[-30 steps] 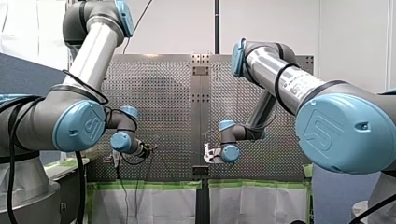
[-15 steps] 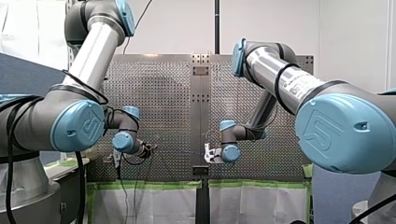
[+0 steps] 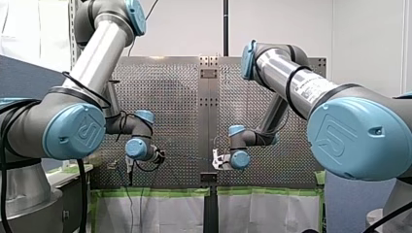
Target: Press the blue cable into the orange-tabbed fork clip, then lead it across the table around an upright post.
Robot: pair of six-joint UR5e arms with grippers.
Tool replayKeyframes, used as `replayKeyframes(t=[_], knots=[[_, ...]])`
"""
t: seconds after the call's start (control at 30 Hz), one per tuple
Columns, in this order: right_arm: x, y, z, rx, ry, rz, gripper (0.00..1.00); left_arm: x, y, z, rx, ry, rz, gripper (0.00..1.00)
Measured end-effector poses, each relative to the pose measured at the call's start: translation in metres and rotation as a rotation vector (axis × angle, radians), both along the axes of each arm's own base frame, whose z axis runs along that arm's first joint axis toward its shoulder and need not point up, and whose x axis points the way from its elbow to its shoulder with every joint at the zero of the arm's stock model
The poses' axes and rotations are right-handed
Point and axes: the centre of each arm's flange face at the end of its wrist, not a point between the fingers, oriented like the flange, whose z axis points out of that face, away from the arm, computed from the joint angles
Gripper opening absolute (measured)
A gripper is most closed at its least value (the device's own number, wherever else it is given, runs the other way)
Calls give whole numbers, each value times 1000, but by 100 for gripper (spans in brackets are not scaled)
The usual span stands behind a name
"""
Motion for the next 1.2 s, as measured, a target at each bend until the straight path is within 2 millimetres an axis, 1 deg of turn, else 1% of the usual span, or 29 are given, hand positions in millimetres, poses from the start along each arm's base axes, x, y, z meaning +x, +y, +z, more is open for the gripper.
replayKeyframes(t=[0.37,0.5,0.6,0.77,1.03,1.2], knots=[[1,0,0,0,-4,5,0,-11,-33,5,-86,-68,19,100],[1,0,0,0,-5,6,0,-19,-45,4,-104,-61,25,100],[1,0,-1,1,-5,6,0,-21,-54,0,-100,-51,29,100],[1,0,-1,1,-4,7,0,-8,-59,0,-90,-60,65,100],[1,1,-1,2,-3,9,0,20,-55,12,-91,-109,125,100],[0,0,-1,1,-4,8,0,28,-51,14,-94,-114,129,100]])
